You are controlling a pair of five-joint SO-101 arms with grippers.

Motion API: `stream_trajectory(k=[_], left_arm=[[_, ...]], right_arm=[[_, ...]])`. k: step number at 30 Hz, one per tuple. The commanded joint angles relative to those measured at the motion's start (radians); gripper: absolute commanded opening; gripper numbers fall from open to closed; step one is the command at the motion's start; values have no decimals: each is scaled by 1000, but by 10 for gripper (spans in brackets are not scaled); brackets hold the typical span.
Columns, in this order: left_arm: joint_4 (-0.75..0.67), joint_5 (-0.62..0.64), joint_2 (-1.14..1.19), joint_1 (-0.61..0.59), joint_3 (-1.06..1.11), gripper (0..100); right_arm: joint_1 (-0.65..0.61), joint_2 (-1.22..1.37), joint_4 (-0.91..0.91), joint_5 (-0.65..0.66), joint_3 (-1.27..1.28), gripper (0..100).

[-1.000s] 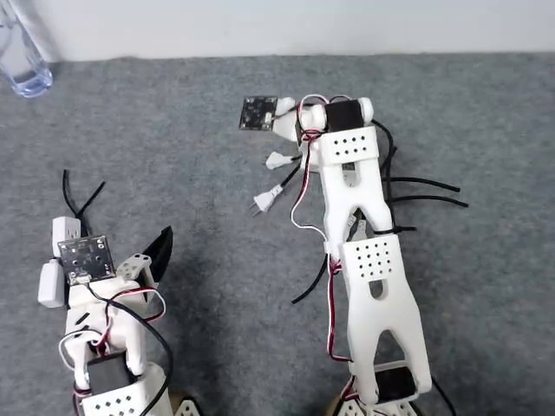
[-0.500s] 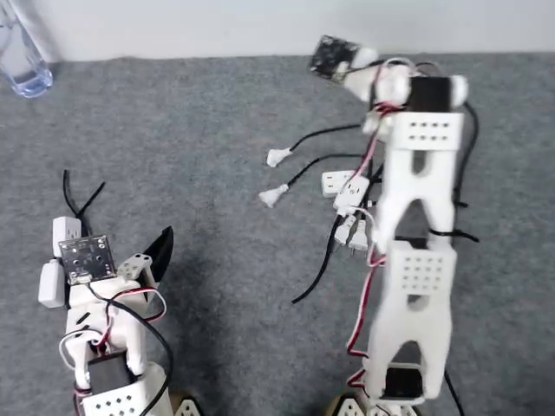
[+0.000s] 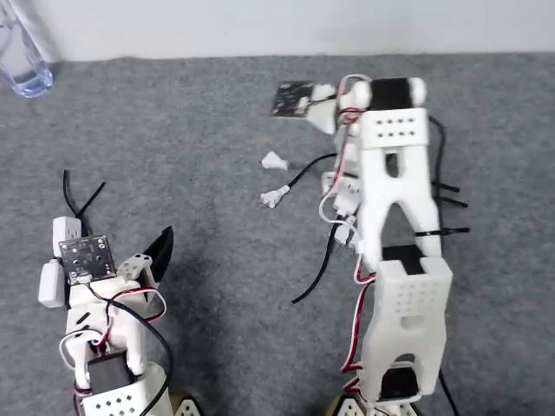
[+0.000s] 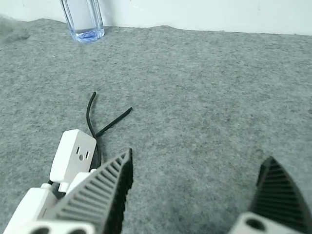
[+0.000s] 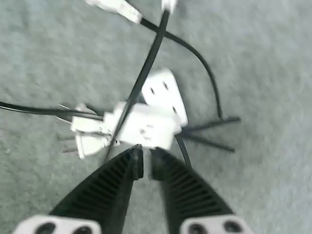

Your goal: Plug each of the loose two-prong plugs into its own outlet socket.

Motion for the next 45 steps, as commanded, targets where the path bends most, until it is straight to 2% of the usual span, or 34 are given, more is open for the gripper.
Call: stream_trajectory(k=[1, 3, 7, 13, 22, 30, 39, 45], left_arm=[[-2, -8, -14, 8, -7, 379], [-2, -8, -14, 8, -7, 379], [-14, -6, -14, 9, -7, 379], [-11, -6, -12, 6, -7, 379], [-2, -8, -12, 8, -7, 379], [-5, -8, -12, 9, -7, 379], [-2, -8, -14, 9, -7, 379], [0, -8, -14, 9, -7, 379]], right_arm=[[-16, -54, 41, -26, -9, 236], [-7, -62, 42, -35, -12, 304], [16, -87, 41, -40, -8, 314], [-101, -24, 36, -40, 21, 314], [-202, 173, -117, -37, 18, 314], [-303, 202, -196, -35, 18, 314], [-268, 268, -260, -34, 17, 314], [-202, 381, -254, 37, -46, 314]])
